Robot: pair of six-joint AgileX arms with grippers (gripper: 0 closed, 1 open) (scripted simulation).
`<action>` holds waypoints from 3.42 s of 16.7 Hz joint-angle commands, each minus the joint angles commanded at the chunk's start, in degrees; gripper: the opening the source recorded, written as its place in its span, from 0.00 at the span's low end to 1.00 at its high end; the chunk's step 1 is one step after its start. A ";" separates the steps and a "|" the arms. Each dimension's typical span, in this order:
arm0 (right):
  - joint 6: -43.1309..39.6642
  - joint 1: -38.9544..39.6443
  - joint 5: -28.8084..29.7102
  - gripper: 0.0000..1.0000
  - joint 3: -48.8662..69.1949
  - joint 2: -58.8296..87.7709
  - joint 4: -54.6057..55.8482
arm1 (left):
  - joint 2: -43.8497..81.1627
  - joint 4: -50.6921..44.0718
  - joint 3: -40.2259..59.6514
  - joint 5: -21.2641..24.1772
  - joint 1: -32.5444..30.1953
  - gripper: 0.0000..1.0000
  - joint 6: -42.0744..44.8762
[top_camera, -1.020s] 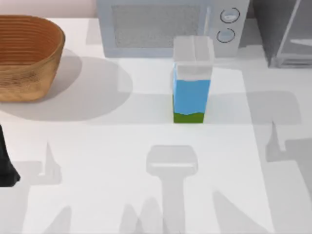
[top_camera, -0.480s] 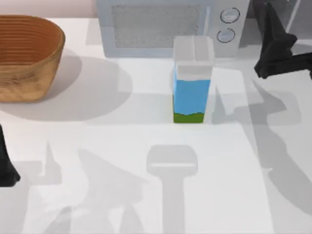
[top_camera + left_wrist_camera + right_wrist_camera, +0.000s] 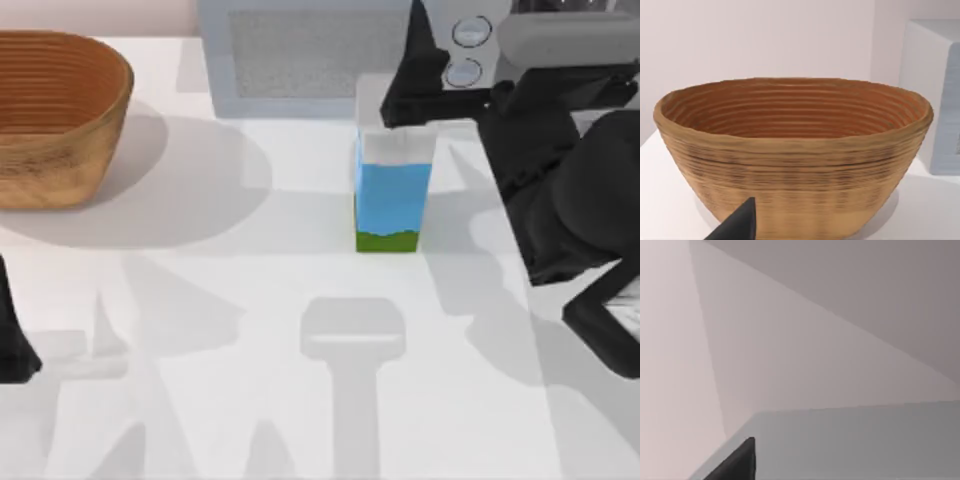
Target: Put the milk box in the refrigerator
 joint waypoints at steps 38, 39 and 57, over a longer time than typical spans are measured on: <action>3.13 1.44 14.51 0.47 19.37 42.72 1.05 | 0.00 0.00 0.00 0.00 0.00 1.00 0.00; 3.13 1.44 14.51 0.40 19.37 42.72 1.05 | 0.00 0.00 0.00 0.00 0.00 1.00 0.00; 3.54 1.47 14.41 0.00 20.17 39.02 -3.06 | 0.00 0.00 0.00 0.00 0.00 1.00 0.00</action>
